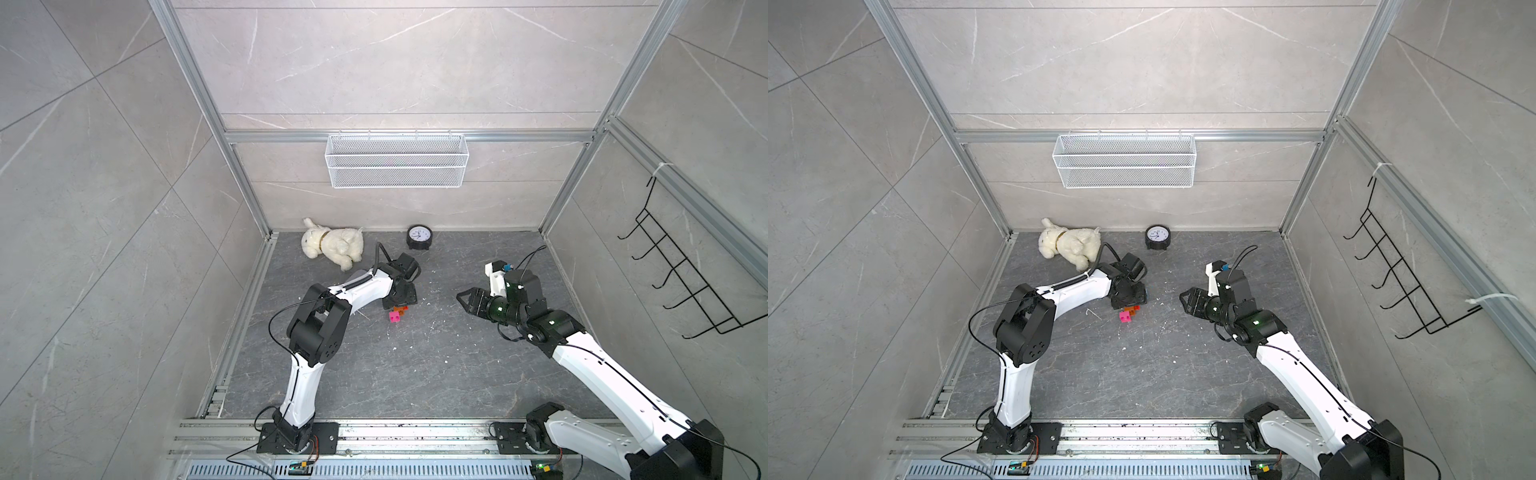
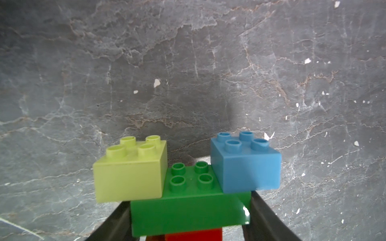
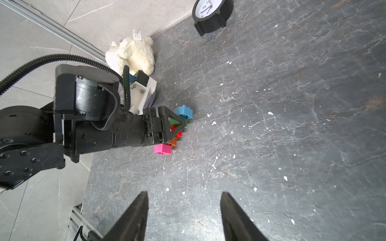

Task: Assemble the letter y with lego
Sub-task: Place the lego brick at the center of the board, then reset both arms

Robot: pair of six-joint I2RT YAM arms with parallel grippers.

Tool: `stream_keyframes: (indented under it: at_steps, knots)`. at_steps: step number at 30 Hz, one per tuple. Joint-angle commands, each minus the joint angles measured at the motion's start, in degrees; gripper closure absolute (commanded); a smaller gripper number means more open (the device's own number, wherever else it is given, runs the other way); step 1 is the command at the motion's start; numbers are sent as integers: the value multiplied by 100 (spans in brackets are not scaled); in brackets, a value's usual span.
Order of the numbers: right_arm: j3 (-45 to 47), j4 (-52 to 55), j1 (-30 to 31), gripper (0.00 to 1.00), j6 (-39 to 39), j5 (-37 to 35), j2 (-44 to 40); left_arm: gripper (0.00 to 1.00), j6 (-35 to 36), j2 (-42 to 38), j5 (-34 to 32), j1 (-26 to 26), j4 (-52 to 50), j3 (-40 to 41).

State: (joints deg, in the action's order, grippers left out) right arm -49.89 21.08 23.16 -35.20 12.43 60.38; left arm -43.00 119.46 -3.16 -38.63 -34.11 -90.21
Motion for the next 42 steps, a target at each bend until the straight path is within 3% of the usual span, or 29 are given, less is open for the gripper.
stream_keyframes:
  at_steps: [1, 16, 23, 25, 26, 32, 33, 34, 35, 37, 42]
  knots:
    - [150, -131, -10, 42, -79, 60, -164, 50, -170, 68, -80, -38, -69, -94]
    - [550, -192, -11, 42, -102, -26, -529, 42, -269, 176, -18, -48, 89, 215]
    - [569, -225, -22, 42, -43, -73, -498, 23, -171, 4, -26, -48, 28, 248]
    - [527, -219, -22, 41, 35, -104, -421, 12, -44, -169, -84, -39, 7, 280]
    - [492, -225, -28, 41, 98, -117, -362, 1, 66, -288, -117, -31, 1, 306]
    - [325, -295, -128, 37, 680, -641, 83, 1, 1004, -1285, -86, 160, 165, 855]
    - [326, -326, -150, 36, 806, -825, 140, 0, 1210, -1507, -68, 252, 224, 1000]
    - [342, -354, -191, 4, 927, -1069, 227, 0, 1438, -1772, -107, 374, 333, 1219]
    - [357, -402, -261, 1, 1067, -1287, 305, 0, 1637, -2053, -86, 554, 525, 1484]
    - [399, -536, -445, 1, 1312, -1622, 467, 0, 2077, -2582, -92, 1001, 844, 1959]
    - [872, -1439, -940, 1, 2207, -2297, 714, 0, 3028, -3791, 116, 2669, 2026, 3416]
